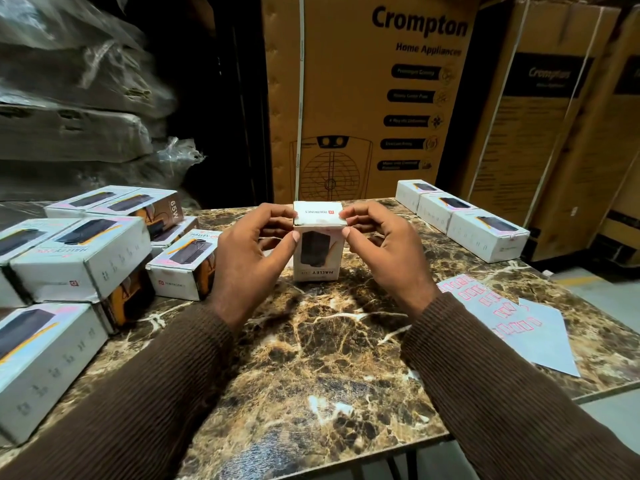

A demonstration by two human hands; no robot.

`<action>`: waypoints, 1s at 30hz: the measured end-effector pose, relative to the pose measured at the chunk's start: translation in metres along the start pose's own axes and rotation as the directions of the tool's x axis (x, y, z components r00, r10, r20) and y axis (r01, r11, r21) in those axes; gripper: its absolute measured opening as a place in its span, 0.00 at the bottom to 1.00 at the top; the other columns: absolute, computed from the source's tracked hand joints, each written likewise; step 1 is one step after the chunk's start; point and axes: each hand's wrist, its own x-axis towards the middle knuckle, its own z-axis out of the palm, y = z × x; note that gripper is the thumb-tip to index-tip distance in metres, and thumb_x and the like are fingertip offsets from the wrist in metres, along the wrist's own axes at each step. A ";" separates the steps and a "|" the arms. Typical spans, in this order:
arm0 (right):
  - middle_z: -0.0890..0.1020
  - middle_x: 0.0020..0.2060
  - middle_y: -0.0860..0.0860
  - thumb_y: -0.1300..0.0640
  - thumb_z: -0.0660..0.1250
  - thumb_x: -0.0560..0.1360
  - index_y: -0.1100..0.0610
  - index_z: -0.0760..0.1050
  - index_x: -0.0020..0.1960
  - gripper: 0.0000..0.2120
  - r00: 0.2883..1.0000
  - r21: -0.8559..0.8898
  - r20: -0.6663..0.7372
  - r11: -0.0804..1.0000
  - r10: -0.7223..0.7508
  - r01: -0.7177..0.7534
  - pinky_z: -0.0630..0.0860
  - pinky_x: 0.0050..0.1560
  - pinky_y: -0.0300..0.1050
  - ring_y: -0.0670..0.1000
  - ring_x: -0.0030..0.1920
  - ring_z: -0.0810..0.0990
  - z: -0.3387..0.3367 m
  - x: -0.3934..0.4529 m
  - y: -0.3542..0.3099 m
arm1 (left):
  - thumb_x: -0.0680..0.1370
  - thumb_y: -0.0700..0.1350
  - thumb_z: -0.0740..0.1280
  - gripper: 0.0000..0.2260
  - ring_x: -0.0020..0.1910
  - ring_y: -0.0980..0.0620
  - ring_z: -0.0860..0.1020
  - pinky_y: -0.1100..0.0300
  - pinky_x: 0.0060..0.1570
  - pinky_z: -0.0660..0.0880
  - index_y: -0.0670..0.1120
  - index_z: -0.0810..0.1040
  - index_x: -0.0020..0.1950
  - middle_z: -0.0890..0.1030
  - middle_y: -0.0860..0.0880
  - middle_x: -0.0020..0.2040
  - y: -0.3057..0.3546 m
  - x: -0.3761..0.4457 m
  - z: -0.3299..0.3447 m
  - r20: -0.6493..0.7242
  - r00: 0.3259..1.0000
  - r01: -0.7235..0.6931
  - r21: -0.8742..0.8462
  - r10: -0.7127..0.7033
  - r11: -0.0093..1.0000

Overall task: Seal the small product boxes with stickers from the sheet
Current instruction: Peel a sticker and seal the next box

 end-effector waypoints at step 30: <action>0.86 0.48 0.48 0.61 0.69 0.80 0.54 0.84 0.60 0.10 0.992 0.092 -0.092 0.993 0.088 -0.079 0.81 0.42 0.43 0.46 0.46 0.84 -0.046 0.005 -0.035 | 0.78 0.38 0.73 0.12 0.46 0.52 0.74 0.69 0.47 0.70 0.42 0.81 0.62 0.76 0.48 0.53 0.020 -0.007 0.008 0.087 0.941 -0.337 0.307 0.326 0.890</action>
